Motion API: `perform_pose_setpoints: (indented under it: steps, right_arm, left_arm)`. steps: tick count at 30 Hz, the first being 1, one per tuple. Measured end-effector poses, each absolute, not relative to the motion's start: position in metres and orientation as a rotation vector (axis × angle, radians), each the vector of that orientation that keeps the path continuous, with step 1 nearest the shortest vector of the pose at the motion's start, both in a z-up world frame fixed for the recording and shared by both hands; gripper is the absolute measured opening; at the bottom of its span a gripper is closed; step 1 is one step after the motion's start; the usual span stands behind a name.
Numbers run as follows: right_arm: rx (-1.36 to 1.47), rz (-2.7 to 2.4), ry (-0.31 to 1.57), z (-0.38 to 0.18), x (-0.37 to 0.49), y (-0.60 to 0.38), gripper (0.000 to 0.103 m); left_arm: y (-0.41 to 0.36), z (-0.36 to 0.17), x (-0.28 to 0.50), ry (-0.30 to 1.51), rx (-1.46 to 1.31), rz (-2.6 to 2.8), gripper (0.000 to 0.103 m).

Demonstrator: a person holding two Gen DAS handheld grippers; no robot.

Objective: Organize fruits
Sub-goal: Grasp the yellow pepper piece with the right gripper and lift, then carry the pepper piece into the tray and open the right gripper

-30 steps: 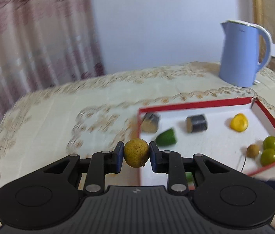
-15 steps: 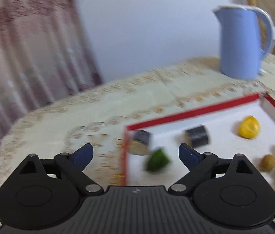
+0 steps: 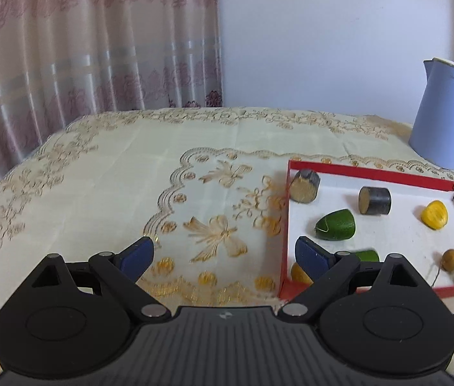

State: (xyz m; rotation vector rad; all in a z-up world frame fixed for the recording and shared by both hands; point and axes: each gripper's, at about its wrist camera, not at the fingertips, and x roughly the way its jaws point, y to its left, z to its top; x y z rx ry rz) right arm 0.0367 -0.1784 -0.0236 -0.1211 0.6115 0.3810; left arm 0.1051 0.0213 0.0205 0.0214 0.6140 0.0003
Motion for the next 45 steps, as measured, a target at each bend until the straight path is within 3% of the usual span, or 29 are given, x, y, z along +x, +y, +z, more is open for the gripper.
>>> perform_pose_setpoints:
  steps: [4,6,7,10,13,15,16,17,19,21,22,23,28,32,45]
  right_arm:
    - [-0.092,0.374,0.562,-0.008,0.026,-0.189,0.030]
    - [-0.082,0.351,0.528,0.001,0.023,-0.196,0.016]
    - [-0.071,0.335,0.519,0.006,0.025,-0.201,0.003]
    - [-0.057,0.296,0.518,0.012,0.039,-0.217,0.003]
    - [-0.043,0.283,0.568,0.008,0.055,-0.229,0.014]
    - [-0.029,0.318,0.558,0.010,0.046,-0.233,0.052]
    - [-0.033,0.312,0.528,0.009,0.037,-0.234,0.082]
    - [-0.054,0.314,0.505,0.008,0.029,-0.232,0.088]
    - [-0.105,0.349,0.517,0.005,0.024,-0.224,0.085]
    - [-0.134,0.375,0.562,-0.001,0.028,-0.216,0.065]
    - [-0.141,0.384,0.597,-0.004,0.032,-0.213,0.043]
    - [-0.143,0.385,0.620,-0.008,0.034,-0.211,0.032]
    - [-0.234,0.389,0.652,-0.025,0.044,-0.197,0.042]
    - [-0.239,0.397,0.643,-0.025,0.047,-0.197,0.034]
    - [-0.203,0.360,0.530,0.009,0.028,-0.210,0.030]
  left_arm:
    - [0.019,0.015,0.093,0.614,0.039,-0.008,0.095]
    - [0.016,0.011,0.090,0.621,0.052,-0.013,0.095]
    - [0.015,0.010,0.088,0.626,0.055,-0.016,0.095]
    - [0.011,0.005,0.083,0.642,0.053,-0.038,0.095]
    - [0.006,0.000,0.081,0.659,0.070,-0.035,0.095]
    - [0.006,-0.002,0.078,0.660,0.082,-0.033,0.095]
    - [0.006,-0.003,0.078,0.662,0.084,-0.028,0.095]
    - [0.006,-0.003,0.078,0.664,0.080,-0.023,0.095]
    - [0.008,-0.004,0.080,0.675,0.058,-0.022,0.095]
    - [0.009,-0.004,0.080,0.682,0.041,-0.025,0.095]
    - [0.008,-0.004,0.080,0.681,0.041,-0.026,0.095]
    - [0.008,-0.003,0.079,0.677,0.048,-0.024,0.095]
    - [0.006,-0.003,0.077,0.669,0.079,0.000,0.095]
    - [0.004,-0.003,0.075,0.671,0.088,-0.009,0.095]
    - [0.000,-0.002,0.074,0.678,0.109,-0.013,0.095]
